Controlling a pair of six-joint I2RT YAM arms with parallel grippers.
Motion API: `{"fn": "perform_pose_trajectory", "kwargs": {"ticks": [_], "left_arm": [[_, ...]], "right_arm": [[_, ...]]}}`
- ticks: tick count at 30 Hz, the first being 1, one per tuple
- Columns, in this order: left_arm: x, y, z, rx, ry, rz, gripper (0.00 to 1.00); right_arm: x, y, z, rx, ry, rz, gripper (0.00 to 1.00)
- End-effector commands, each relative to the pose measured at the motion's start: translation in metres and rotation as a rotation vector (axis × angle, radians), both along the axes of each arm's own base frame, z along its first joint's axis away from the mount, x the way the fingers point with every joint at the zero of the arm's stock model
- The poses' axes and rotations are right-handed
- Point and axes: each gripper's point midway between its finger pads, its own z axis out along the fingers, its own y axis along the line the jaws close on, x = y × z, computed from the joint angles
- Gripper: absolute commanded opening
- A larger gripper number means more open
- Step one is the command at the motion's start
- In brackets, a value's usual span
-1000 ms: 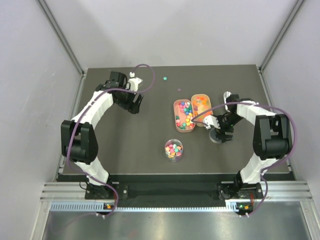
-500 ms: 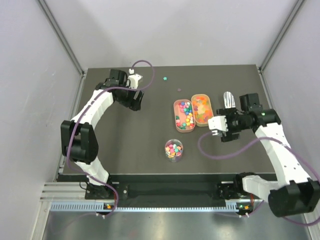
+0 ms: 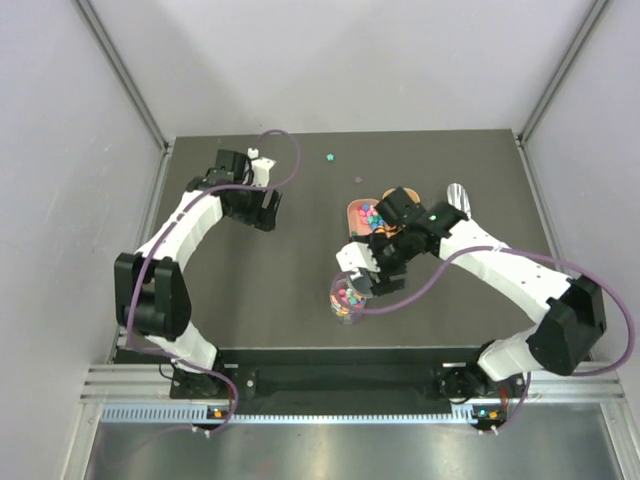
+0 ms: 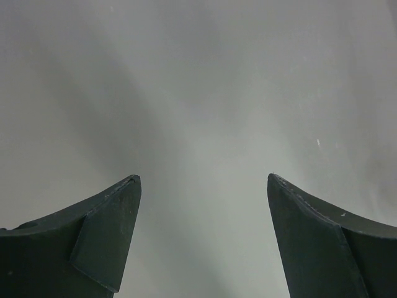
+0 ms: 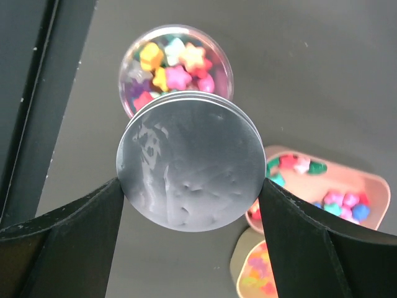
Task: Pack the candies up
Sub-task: Close the bottle lid on the packing bottle.
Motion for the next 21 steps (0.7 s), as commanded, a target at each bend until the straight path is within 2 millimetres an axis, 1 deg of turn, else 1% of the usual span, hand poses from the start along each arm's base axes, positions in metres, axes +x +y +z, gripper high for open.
{"fn": "perform_pose_trajectory", "kwargs": {"ticks": [1, 2, 3, 4, 5, 6, 7, 8, 9, 10, 11, 13, 14, 15, 17, 18, 21], "left_arm": [[-0.015, 0.004, 0.037, -0.021, -0.108, -0.011, 0.87], [-0.019, 0.007, 0.035, -0.012, -0.107, -0.01, 0.88], [-0.021, 0.01, 0.041, -0.006, -0.13, -0.009, 0.88], [-0.022, 0.012, 0.042, 0.001, -0.14, -0.007, 0.88], [-0.025, 0.017, 0.039, 0.016, -0.139, -0.001, 0.88], [-0.027, 0.019, 0.043, 0.019, -0.156, 0.001, 0.88], [-0.029, 0.021, 0.044, 0.022, -0.156, 0.005, 0.88], [-0.031, 0.023, 0.042, 0.027, -0.155, 0.008, 0.88], [-0.033, 0.023, 0.046, 0.024, -0.166, 0.008, 0.88], [-0.034, 0.024, 0.046, 0.022, -0.171, 0.011, 0.88], [-0.035, 0.025, 0.045, 0.019, -0.171, 0.015, 0.88], [-0.036, 0.027, 0.048, 0.016, -0.181, 0.022, 0.88], [-0.036, 0.029, 0.047, 0.013, -0.178, 0.03, 0.88], [-0.036, 0.031, 0.049, 0.009, -0.184, 0.034, 0.88], [-0.036, 0.033, 0.05, 0.01, -0.186, 0.039, 0.88], [-0.036, 0.032, 0.05, 0.007, -0.186, 0.038, 0.88], [-0.034, 0.031, 0.051, -0.001, -0.19, 0.036, 0.88]], "right_arm": [[-0.003, 0.031, 0.013, -0.018, -0.015, 0.053, 0.81], [-0.007, 0.037, 0.012, -0.035, -0.01, 0.075, 0.8], [-0.002, 0.043, 0.021, -0.034, -0.016, 0.071, 0.8], [-0.003, 0.044, 0.011, -0.085, 0.022, 0.075, 0.77], [-0.004, 0.047, 0.009, -0.105, 0.037, 0.079, 0.76], [-0.001, 0.053, 0.017, -0.103, 0.03, 0.077, 0.76], [0.0, 0.052, 0.008, -0.146, 0.046, 0.072, 0.75], [-0.002, 0.055, 0.008, -0.161, 0.04, 0.084, 0.75], [-0.002, 0.056, 0.008, -0.175, 0.032, 0.089, 0.75], [-0.001, 0.055, 0.003, -0.204, 0.02, 0.089, 0.75], [-0.006, 0.056, 0.001, -0.219, 0.013, 0.106, 0.75], [-0.013, 0.051, -0.009, -0.259, 0.01, 0.123, 0.75], [-0.02, 0.051, -0.012, -0.272, 0.012, 0.14, 0.75], [-0.025, 0.046, -0.018, -0.291, 0.022, 0.144, 0.75], [-0.031, 0.044, -0.019, -0.297, 0.018, 0.15, 0.75], [-0.034, 0.041, -0.023, -0.305, 0.027, 0.145, 0.75], [-0.036, 0.036, -0.027, -0.313, 0.028, 0.134, 0.75]]}}
